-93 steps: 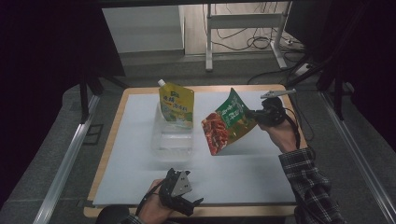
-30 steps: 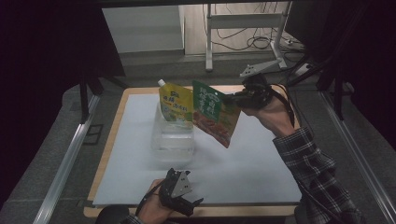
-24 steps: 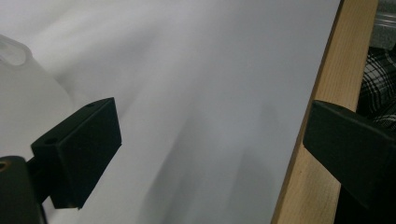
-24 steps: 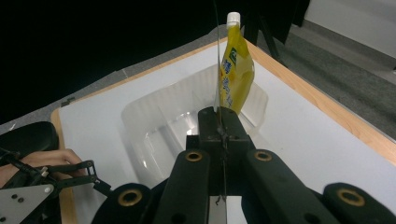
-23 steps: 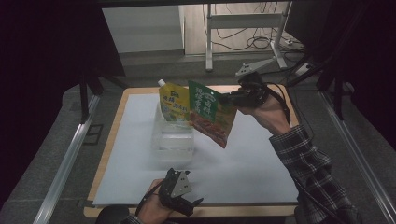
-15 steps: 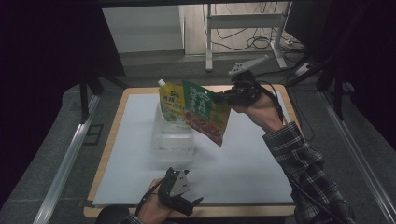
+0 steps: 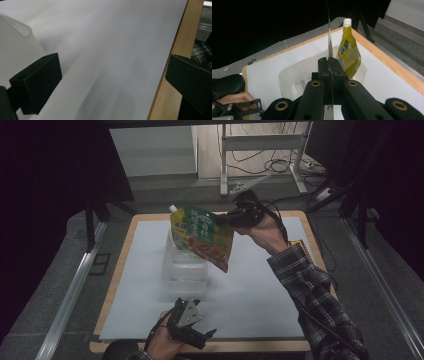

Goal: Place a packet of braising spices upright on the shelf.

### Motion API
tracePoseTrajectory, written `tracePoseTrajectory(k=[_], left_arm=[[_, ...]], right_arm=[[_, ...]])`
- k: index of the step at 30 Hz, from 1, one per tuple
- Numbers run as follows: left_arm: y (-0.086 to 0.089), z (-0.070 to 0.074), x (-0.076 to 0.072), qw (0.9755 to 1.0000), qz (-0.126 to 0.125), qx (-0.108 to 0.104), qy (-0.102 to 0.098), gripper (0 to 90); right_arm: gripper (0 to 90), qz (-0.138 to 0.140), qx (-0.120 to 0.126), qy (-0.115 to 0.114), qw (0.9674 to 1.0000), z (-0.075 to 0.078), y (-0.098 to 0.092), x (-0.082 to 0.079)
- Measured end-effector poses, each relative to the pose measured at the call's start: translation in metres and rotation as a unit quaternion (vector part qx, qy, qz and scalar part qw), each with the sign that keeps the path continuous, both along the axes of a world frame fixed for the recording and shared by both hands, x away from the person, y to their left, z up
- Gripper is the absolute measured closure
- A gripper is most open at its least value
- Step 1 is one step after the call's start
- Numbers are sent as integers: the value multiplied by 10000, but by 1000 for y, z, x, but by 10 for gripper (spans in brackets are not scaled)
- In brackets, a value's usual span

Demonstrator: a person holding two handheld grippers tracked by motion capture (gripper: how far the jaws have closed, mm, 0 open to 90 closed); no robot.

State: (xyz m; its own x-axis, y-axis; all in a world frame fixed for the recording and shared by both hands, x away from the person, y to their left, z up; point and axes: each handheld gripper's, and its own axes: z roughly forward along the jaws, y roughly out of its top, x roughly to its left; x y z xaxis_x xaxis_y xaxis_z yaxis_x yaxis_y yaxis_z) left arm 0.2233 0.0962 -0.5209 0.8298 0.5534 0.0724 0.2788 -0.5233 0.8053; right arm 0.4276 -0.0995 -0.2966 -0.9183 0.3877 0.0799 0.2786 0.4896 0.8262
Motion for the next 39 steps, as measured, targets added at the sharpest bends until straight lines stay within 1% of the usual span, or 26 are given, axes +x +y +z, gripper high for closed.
tracePoseTrajectory(k=[6,14,20,22,29,34,35,39], left_arm=[[1,1,1,10000,40,-37,4,1],[1,0,1,10000,34,38,-21,1],[1,0,0,10000,24,55,-29,2],[1,0,0,10000,27,13,-24,2],[0,-1,0,10000,-2,51,-20,3],[-1,-1,0,10000,-17,94,-14,5],[0,-1,0,9999,-27,145,-28,5],[-1,-1,0,9999,-38,162,-23,6]], right_arm=[[894,76,31,9,10000,-1,16,5],[893,172,59,-36,9998,-4,40,13],[893,259,-2,-63,9996,-7,58,15],[893,285,-15,-95,9995,-9,62,15],[893,327,-52,-88,9994,-18,72,18],[893,325,-23,1,9995,-25,74,20],[893,325,-14,30,9995,-26,75,20],[893,334,-33,86,9994,-32,77,21]])
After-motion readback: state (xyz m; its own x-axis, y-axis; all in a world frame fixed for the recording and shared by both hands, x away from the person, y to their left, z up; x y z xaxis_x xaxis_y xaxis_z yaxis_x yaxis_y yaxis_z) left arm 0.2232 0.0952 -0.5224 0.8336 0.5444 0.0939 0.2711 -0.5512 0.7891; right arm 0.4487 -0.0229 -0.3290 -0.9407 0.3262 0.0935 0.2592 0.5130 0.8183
